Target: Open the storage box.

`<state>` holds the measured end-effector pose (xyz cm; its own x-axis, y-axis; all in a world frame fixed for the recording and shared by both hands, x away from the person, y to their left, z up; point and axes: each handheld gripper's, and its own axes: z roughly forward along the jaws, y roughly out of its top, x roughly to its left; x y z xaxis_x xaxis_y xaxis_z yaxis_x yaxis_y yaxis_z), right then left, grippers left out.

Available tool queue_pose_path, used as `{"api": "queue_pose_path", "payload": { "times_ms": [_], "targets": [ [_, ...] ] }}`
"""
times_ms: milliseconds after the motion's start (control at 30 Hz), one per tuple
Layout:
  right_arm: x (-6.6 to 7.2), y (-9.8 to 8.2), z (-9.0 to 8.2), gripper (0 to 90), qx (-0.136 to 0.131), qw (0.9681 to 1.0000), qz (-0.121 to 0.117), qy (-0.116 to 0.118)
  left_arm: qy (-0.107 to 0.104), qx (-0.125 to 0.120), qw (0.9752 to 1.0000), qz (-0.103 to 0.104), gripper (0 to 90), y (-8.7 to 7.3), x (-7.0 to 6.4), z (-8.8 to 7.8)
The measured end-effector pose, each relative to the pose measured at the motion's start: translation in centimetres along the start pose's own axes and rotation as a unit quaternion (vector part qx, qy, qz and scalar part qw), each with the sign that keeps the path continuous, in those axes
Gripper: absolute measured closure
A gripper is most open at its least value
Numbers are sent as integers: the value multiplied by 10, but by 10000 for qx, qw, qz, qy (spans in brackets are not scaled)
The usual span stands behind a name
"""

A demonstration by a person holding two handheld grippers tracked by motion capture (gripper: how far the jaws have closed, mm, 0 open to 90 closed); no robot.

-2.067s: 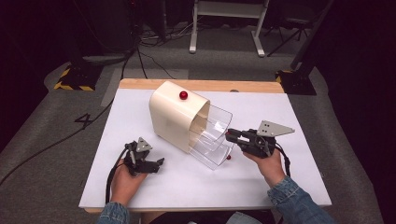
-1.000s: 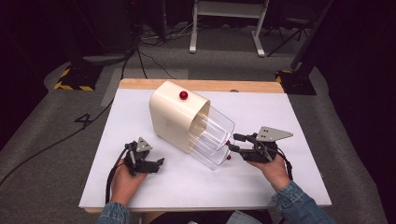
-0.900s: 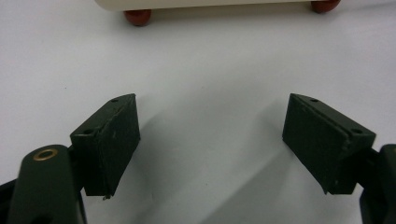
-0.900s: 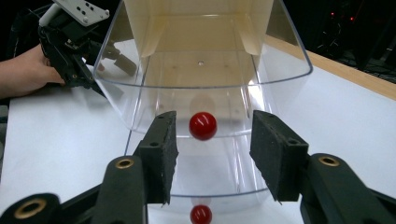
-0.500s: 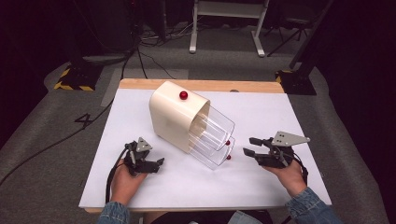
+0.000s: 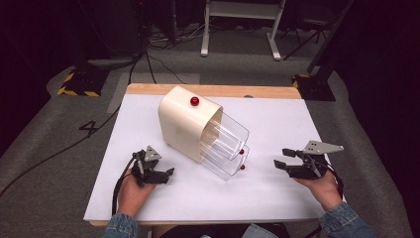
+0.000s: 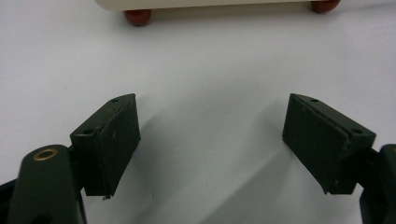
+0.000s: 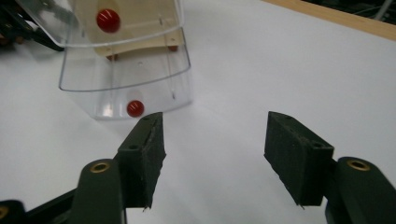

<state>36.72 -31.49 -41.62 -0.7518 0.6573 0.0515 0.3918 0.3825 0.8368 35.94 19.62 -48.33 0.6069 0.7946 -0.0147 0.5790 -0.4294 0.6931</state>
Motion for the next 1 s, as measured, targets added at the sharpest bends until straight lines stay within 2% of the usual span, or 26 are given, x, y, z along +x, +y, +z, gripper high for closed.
{"api": "queue_pose_path", "payload": {
  "times_ms": [133, 200, 233, 333, 467, 833, 900, 933, 1000],
  "targets": [
    [-10, -8, -4, 313, 135, 9997, 146, -108, 1, 1, 10000, 2, 191, 0, 0, 0],
    [-12, -11, -5, 289, 197, 9997, 124, -98, 0, 1, 10000, 1, 191, 0, 0, 0],
    [-16, -17, -5, 247, 352, 9992, 140, -139, 0, 1, 10000, -1, 191, 0, 0, 0],
    [-21, -24, -4, 190, 403, 9988, 255, -120, -1, 1, 10000, -2, 191, 0, 0, 0],
    [-31, -32, -2, 154, 620, 9971, 395, -177, -1, 0, 10000, -2, 191, 0, 0, 0],
    [-44, -55, 4, 136, 842, 9947, 534, -264, -1, 0, 10000, -1, 191, 0, 0, 0],
    [-47, -62, 8, 131, 860, 9949, 496, -159, -2, -1, 10000, -3, 191, 0, 0, 0],
    [-47, -67, 10, 120, 798, 9954, 517, -122, -2, 1, 10000, -2, 191, 0, 0, 0],
    [-45, -68, 9, 150, 710, 9961, 471, -247, -1, 1, 10000, 0, 191, 0, 0, 0]
  ]
}}
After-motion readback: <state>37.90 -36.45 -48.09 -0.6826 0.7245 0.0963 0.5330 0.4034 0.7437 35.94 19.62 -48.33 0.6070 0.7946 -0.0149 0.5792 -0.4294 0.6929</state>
